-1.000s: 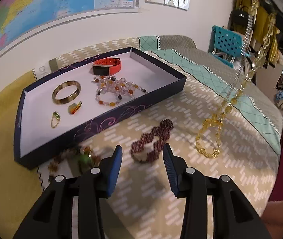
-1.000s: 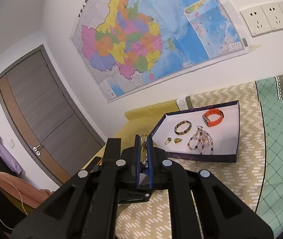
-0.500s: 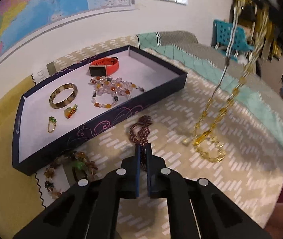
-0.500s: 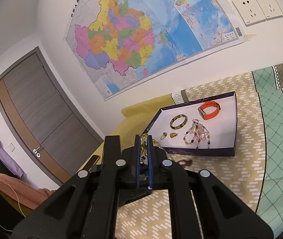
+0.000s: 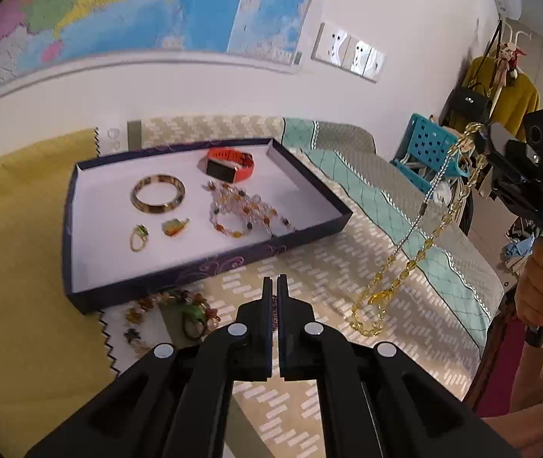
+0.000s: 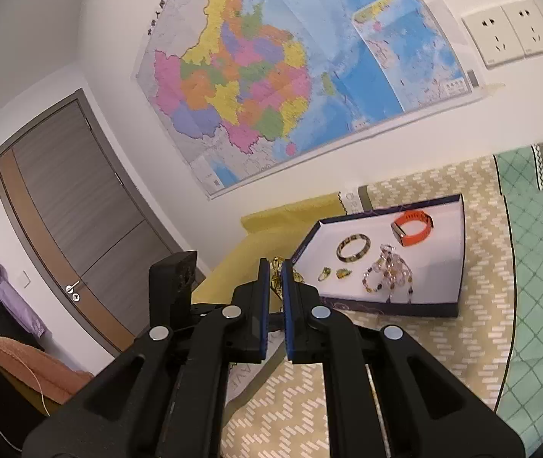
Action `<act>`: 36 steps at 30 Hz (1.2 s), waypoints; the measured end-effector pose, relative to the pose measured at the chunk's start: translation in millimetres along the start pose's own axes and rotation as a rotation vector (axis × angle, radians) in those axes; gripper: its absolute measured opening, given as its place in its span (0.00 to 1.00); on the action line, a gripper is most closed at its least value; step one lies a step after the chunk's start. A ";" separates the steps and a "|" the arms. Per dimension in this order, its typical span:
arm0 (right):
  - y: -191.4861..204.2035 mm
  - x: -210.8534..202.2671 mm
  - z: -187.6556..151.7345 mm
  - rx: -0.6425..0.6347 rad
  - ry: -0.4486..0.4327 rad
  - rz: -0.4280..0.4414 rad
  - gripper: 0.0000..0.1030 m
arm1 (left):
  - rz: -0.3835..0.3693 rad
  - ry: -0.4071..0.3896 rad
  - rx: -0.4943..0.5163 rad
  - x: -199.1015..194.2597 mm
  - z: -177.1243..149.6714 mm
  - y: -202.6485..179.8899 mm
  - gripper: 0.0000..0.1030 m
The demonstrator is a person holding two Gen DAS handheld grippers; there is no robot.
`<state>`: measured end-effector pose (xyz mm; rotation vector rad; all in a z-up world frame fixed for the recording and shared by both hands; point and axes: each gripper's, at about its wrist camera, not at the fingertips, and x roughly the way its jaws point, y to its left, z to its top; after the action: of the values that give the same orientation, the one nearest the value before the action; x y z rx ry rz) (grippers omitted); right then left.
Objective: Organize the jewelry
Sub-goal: 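Lift the gold chain necklace with the right tool while the left tool grasps the dark red beaded bracelet, then carry the gold chain and dark red bracelet up over the box with both tools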
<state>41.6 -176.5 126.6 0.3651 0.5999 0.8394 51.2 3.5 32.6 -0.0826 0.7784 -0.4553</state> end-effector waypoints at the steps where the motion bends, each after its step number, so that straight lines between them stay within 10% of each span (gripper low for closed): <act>1: 1.8 0.2 1.0 -0.006 -0.001 0.001 0.06 | -0.001 -0.004 0.003 -2.6 0.7 0.4 0.01; 10: -2.8 8.7 -7.2 0.016 0.034 -0.003 0.06 | 0.087 0.134 0.148 44.2 -23.7 -11.9 0.28; 14: -4.9 11.8 -10.0 0.023 0.049 -0.010 0.06 | 0.115 0.148 0.182 58.0 -26.8 -12.5 0.28; 17: -6.1 14.5 -10.2 0.024 0.055 -0.014 0.06 | 0.128 0.152 0.209 60.5 -27.1 -18.1 0.02; 31: -4.2 15.4 -7.6 0.025 0.048 -0.004 0.06 | 0.000 0.089 0.044 22.8 -19.2 1.8 0.01; 34: -4.9 15.5 -7.5 0.028 0.051 -0.001 0.06 | 0.009 0.135 0.059 32.9 -24.0 -4.1 0.41; 36: -4.9 15.8 -7.9 0.029 0.055 0.002 0.06 | 0.029 0.144 0.108 38.1 -29.3 -13.9 0.45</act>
<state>47.8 -166.7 112.4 0.3700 0.6633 0.8450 49.5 -22.5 -10.1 0.0629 0.8940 -0.4786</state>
